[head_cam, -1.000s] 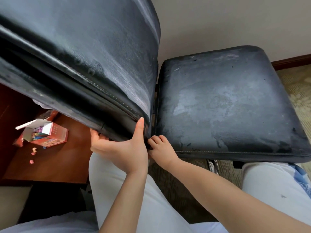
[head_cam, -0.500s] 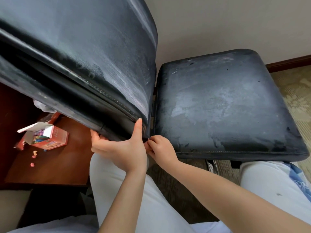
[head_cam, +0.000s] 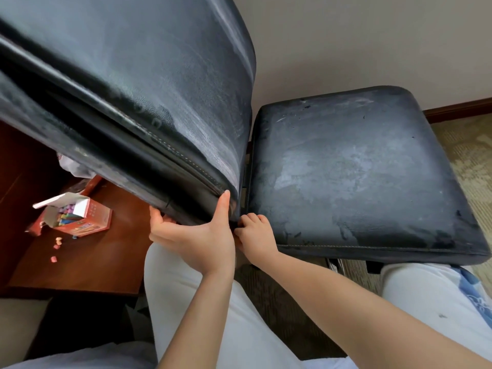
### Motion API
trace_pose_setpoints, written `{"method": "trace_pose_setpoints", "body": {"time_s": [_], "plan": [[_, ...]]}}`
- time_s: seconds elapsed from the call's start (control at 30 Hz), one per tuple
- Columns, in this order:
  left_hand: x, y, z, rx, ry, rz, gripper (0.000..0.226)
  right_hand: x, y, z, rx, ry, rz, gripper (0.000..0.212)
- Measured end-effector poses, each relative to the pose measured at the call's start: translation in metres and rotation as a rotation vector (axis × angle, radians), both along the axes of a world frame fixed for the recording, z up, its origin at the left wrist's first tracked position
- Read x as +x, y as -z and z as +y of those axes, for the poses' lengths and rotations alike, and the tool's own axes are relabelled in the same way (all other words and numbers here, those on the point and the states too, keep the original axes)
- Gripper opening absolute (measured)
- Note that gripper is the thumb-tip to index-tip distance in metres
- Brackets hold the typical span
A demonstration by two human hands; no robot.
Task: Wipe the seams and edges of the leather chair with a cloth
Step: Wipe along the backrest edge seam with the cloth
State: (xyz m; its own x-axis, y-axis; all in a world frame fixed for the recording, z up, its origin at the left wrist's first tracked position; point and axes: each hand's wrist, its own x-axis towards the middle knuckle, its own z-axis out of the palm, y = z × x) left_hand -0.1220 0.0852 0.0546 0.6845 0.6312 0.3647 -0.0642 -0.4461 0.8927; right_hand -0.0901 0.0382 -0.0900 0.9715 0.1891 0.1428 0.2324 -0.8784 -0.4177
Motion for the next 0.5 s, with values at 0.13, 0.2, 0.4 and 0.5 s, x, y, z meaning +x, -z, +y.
{"method": "trace_pose_setpoints", "body": {"time_s": [0.13,0.2,0.4,0.5], "plan": [[0.0,-0.002,0.0,-0.012,0.003,0.005,0.104,-0.008,-0.019,-0.006,0.267,-0.005,0.0,0.01],[-0.001,-0.005,0.001,-0.009,-0.003,0.022,0.105,-0.01,-0.037,-0.009,0.376,-0.021,0.057,0.017],[-0.003,-0.014,0.007,-0.037,0.022,0.111,0.102,-0.021,-0.057,0.0,0.571,0.088,0.023,0.017],[-0.007,-0.017,0.009,-0.069,0.055,0.11,0.096,-0.025,-0.065,0.003,0.693,0.189,0.102,0.017]]}}
